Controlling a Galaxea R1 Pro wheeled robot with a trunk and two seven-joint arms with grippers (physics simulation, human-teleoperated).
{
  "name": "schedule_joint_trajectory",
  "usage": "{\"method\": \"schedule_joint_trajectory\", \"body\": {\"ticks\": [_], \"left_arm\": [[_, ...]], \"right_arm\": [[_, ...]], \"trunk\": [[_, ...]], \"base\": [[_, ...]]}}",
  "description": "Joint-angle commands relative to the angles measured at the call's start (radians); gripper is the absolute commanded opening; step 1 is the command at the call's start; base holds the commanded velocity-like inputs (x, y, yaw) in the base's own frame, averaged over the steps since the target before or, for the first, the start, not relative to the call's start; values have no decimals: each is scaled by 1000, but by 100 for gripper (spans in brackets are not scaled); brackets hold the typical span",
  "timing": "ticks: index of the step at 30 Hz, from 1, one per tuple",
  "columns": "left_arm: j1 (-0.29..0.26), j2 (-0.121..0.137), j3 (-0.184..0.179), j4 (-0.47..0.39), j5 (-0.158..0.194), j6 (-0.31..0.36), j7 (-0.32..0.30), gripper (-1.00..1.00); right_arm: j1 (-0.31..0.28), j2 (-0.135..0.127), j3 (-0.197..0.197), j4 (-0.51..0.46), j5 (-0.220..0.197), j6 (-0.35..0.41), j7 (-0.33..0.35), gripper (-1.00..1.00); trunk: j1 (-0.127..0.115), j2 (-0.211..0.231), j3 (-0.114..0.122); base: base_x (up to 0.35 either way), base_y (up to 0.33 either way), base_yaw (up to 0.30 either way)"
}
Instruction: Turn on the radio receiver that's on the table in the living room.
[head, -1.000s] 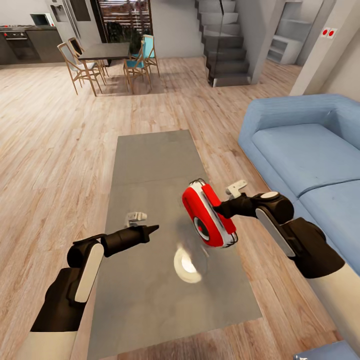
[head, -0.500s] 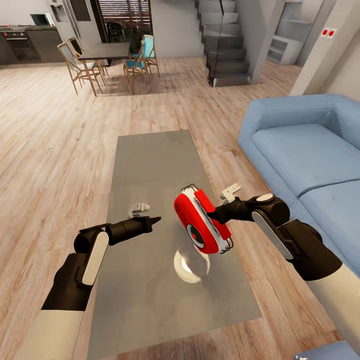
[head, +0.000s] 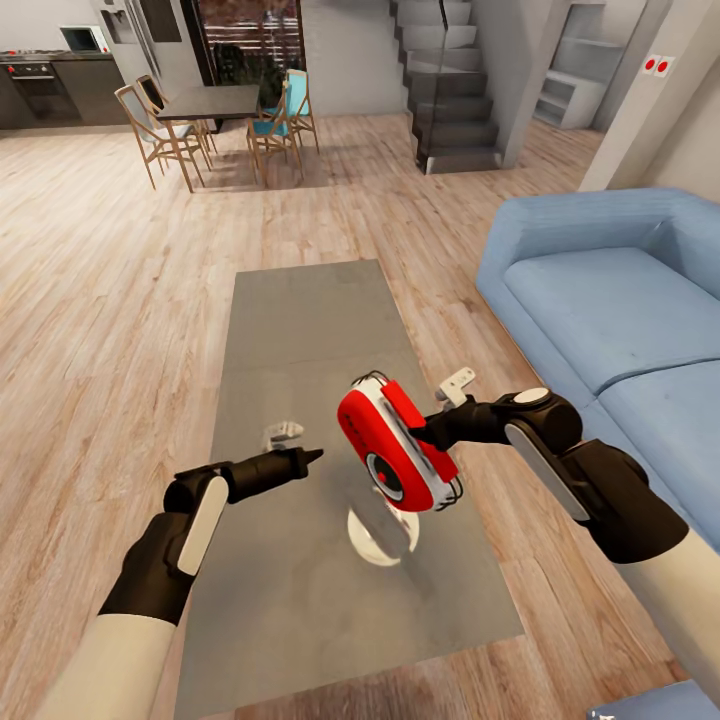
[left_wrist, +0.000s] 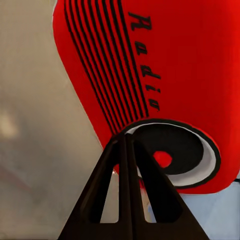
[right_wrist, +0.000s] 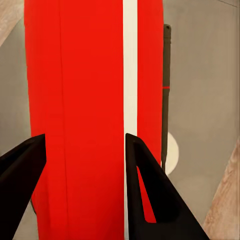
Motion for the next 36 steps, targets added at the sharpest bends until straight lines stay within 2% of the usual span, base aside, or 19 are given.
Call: {"method": "schedule_joint_trajectory", "body": {"ticks": [1,5,8,10,12,16,23,32,36], "left_arm": [[0,0,0,3,0,-1,0,-100],[0,-3,-6,7,0,-2,1,-100],[0,-9,-44,15,1,-9,3,-100],[0,-12,-78,37,2,-38,4,-100],[0,-27,-96,77,2,-64,4,-100],[0,-54,-103,125,0,-89,4,-100],[0,-67,-105,144,0,-109,5,-100],[0,-111,-108,158,0,-113,5,-100],[0,-123,-109,188,-1,-153,6,-100]], "right_arm": [[0,-1,0,0,-10,1,1,-100],[0,-2,0,0,-10,1,1,-100],[0,-2,0,0,-10,1,1,-100],[0,-2,0,0,-10,1,1,-100],[0,-4,0,0,-10,1,1,-100],[0,-11,1,0,-10,1,1,-100],[0,-13,3,0,-11,1,1,-100],[0,-13,4,-2,-12,1,1,-100],[0,-13,4,-2,-12,1,1,-100]], "trunk": [[0,0,0],[0,0,0],[0,0,0],[0,0,0],[0,0,0],[0,0,0],[0,0,0],[0,0,0],[0,0,0]], "base": [[0,0,0],[0,0,0],[0,0,0],[0,0,0],[0,0,0],[0,0,0],[0,0,0],[0,0,0],[0,0,0]]}}
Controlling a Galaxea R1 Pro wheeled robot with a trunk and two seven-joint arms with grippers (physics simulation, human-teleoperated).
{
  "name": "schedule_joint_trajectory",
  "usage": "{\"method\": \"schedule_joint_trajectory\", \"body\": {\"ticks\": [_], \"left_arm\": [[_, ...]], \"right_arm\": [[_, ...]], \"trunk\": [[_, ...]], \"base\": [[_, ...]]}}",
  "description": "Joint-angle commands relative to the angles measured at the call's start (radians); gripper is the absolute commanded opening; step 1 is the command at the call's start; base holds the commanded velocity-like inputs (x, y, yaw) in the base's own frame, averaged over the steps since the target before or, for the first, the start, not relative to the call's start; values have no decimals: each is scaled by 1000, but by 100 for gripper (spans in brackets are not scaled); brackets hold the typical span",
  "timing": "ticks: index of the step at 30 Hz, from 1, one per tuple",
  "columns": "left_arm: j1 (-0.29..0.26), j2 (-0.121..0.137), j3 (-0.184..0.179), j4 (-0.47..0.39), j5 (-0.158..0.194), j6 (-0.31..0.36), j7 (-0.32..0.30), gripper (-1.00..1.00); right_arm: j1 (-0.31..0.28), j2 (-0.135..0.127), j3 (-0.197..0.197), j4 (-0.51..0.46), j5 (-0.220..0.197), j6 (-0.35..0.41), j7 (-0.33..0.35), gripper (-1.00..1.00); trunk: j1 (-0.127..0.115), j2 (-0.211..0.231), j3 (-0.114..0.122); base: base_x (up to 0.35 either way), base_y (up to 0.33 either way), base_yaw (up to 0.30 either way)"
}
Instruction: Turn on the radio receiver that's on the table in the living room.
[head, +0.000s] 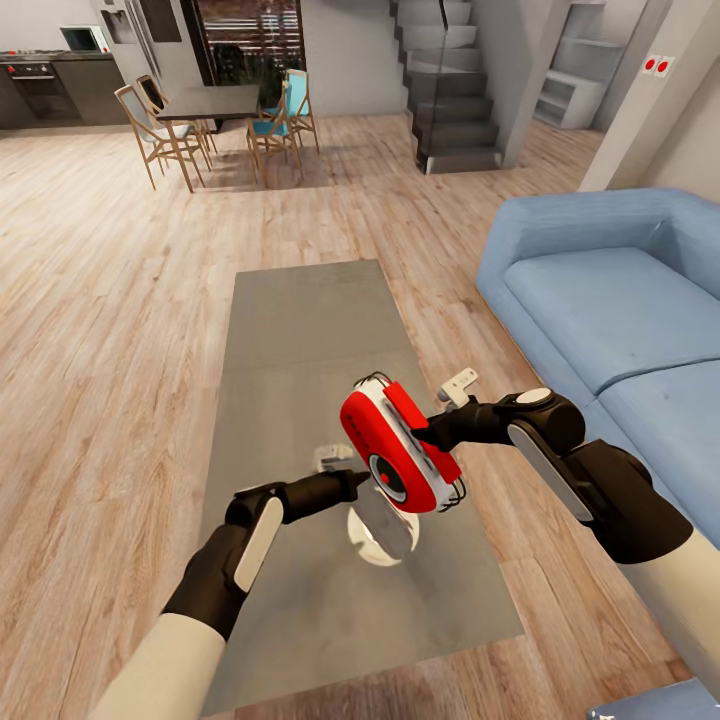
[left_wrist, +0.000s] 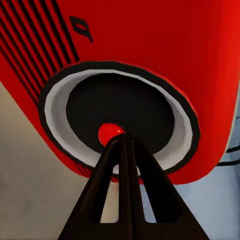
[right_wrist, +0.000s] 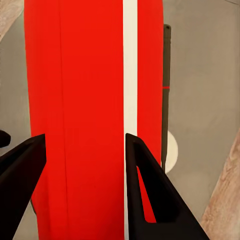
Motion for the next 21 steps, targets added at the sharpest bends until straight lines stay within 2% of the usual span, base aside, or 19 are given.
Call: {"method": "schedule_joint_trajectory", "body": {"ticks": [1,3,5,9,12,17,21], "left_arm": [[0,-1,0,4,-6,-4,0,-100],[0,-2,0,9,-16,-6,0,-100],[0,-7,0,24,-40,-8,0,-100],[0,-9,0,48,-54,-17,0,-100],[-3,-10,1,74,-55,-35,0,-100],[-47,-17,1,164,-56,-82,0,-100],[-57,-21,2,176,-54,-89,0,-100]], "right_arm": [[0,0,0,0,-6,0,0,-100],[0,0,0,0,-6,0,0,-100],[0,0,0,0,-6,0,1,-100],[0,0,0,-1,-6,0,2,-100],[0,0,1,-6,-6,0,3,-100],[0,0,2,-12,-6,0,29,-100],[0,0,3,-12,-6,0,39,-100]], "trunk": [[0,0,0],[0,0,0],[0,0,0],[0,0,0],[0,0,0],[0,0,0],[0,0,0]], "base": [[0,0,0],[0,0,0],[0,0,0],[0,0,0],[0,0,0],[0,0,0],[0,0,0]]}}
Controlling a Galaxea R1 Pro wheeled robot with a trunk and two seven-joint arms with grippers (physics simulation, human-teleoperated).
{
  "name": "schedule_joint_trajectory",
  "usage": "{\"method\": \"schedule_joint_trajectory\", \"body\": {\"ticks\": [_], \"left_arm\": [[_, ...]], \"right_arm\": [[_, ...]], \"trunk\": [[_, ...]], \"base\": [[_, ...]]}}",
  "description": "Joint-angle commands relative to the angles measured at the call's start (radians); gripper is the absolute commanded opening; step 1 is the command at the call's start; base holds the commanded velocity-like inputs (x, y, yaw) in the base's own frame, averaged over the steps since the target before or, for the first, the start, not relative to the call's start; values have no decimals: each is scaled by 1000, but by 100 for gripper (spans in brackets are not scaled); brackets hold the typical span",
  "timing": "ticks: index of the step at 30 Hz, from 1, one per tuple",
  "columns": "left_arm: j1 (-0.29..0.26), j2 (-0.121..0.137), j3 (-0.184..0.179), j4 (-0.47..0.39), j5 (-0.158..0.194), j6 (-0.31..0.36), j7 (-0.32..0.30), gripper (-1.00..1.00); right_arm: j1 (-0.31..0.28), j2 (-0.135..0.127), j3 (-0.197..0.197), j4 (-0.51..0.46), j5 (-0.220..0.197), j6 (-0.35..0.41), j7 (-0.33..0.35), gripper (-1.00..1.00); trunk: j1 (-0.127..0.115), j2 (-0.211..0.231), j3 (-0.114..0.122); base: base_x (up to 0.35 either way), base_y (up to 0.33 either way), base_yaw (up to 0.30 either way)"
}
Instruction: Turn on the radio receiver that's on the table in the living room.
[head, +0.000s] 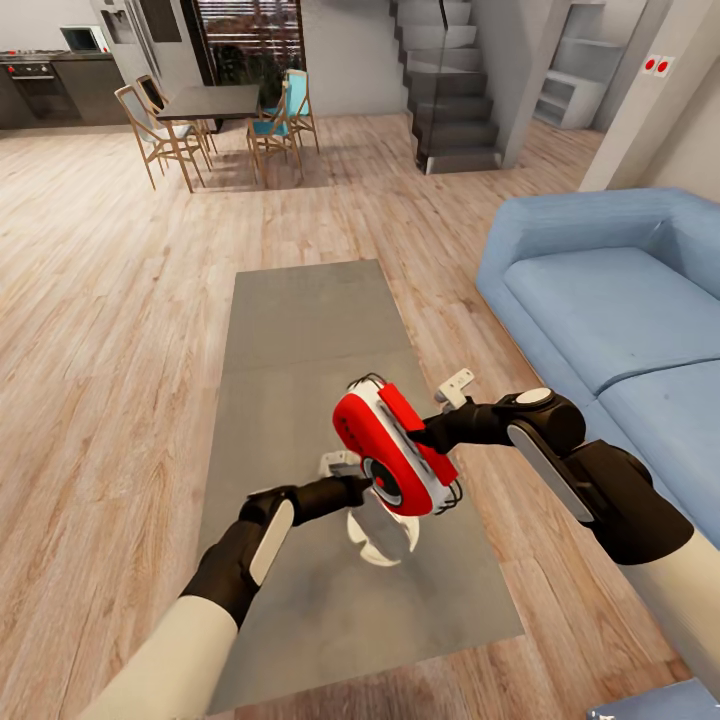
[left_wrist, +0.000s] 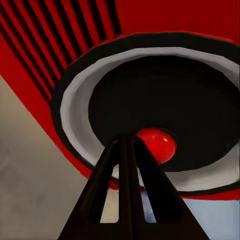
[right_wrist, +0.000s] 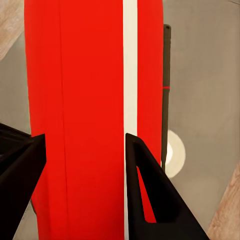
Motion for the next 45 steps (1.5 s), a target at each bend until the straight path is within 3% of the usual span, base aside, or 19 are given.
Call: {"method": "schedule_joint_trajectory", "body": {"ticks": [1,31,38,45], "left_arm": [[0,-2,0,0,0,0,0,-100],[-1,-10,-6,61,7,-81,0,-100],[-1,-10,-70,63,14,-96,0,-100],[-1,-10,-86,64,24,-98,0,-100]], "right_arm": [[0,0,0,0,-7,1,0,-100],[0,0,2,0,-7,1,2,-100],[0,0,2,0,-8,1,3,-100],[0,0,2,0,-8,1,3,-100]], "trunk": [[0,0,0],[0,0,0],[0,0,0],[0,0,0]], "base": [[0,0,0],[0,0,0],[0,0,0],[0,0,0]]}}
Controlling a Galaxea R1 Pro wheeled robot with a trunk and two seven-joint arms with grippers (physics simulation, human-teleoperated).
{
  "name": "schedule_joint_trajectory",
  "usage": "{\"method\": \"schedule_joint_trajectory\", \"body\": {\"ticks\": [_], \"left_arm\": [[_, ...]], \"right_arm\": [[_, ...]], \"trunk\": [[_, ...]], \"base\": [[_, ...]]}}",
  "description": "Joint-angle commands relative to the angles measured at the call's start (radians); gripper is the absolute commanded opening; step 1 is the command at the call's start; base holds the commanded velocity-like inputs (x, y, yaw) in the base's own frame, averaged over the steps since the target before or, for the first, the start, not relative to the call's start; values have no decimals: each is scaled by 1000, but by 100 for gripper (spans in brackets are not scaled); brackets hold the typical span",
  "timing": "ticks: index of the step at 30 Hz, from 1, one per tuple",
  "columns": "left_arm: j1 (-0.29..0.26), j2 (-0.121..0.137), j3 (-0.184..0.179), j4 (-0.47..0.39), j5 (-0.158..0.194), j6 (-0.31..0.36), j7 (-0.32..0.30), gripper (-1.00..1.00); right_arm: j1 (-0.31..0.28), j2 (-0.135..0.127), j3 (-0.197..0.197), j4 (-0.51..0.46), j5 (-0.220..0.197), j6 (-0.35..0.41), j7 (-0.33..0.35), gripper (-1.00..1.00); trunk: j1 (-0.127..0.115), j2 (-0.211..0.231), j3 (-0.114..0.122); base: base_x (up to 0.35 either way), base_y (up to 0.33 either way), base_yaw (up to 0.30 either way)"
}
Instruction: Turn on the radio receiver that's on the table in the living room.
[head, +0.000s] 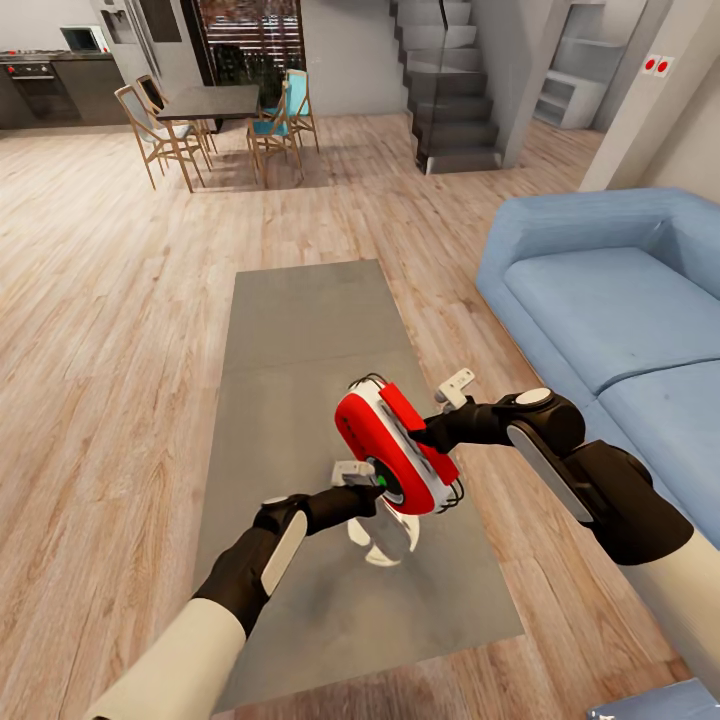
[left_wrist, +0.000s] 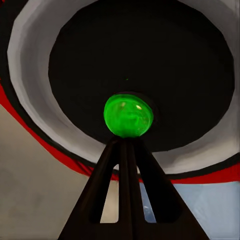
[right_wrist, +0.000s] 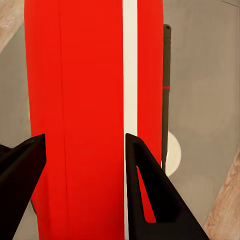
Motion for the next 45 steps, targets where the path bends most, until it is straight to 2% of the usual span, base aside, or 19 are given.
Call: {"method": "schedule_joint_trajectory", "body": {"ticks": [1,10,15,16,18,19,20,21,24,26,30,33,38,41,45], "left_arm": [[0,0,-1,0,3,1,-1,-100],[0,0,-7,-5,1,1,-1,-100],[0,0,-8,-95,1,17,-15,-100],[0,0,-6,-143,3,36,-23,-100],[0,0,-3,-279,14,135,-53,-100],[0,0,-3,-373,19,207,-85,-100],[0,3,-2,-426,21,246,-109,-100],[0,16,-2,-483,22,289,-136,-100],[0,49,-1,-527,23,335,-156,-100],[0,82,-1,-532,25,354,-163,-100],[0,130,-1,-505,28,361,-164,-100],[0,142,0,-481,28,359,-163,-100],[0,164,1,-410,27,352,-158,-100],[0,169,3,-367,25,352,-154,-100],[0,174,5,-363,24,353,-155,-100]], "right_arm": [[0,0,0,-1,-28,3,1,-100],[0,1,1,1,-27,3,0,-100],[0,1,-6,9,-14,3,-4,-100],[0,1,-10,14,-12,3,-8,-100],[0,0,-34,34,7,3,-31,-100],[0,0,-53,45,37,3,-56,-100],[0,0,-63,49,58,3,-72,-100],[0,1,-73,52,84,3,-89,-100],[0,2,-80,53,106,3,-102,-100],[0,2,-84,50,114,3,-109,-100],[0,2,-110,47,119,3,-134,-100],[0,2,-120,47,119,3,-167,-100],[0,4,-127,48,119,3,-259,-100],[0,15,-135,49,117,3,-362,-100],[0,19,-134,50,113,3,-378,-100]], "trunk": [[0,0,0],[0,0,0],[0,0,0],[0,0,0],[0,0,0],[0,0,0],[0,0,0],[0,0,0],[0,0,0],[0,0,0],[0,0,0],[0,0,0],[0,0,0],[0,0,0],[0,0,0]], "base": [[0,0,0],[0,0,0],[0,0,0],[0,0,0],[0,0,0],[0,0,0],[0,0,0],[0,0,0],[0,0,0],[0,0,0],[0,0,0],[0,0,0],[0,0,0],[0,0,0],[0,0,0]]}}
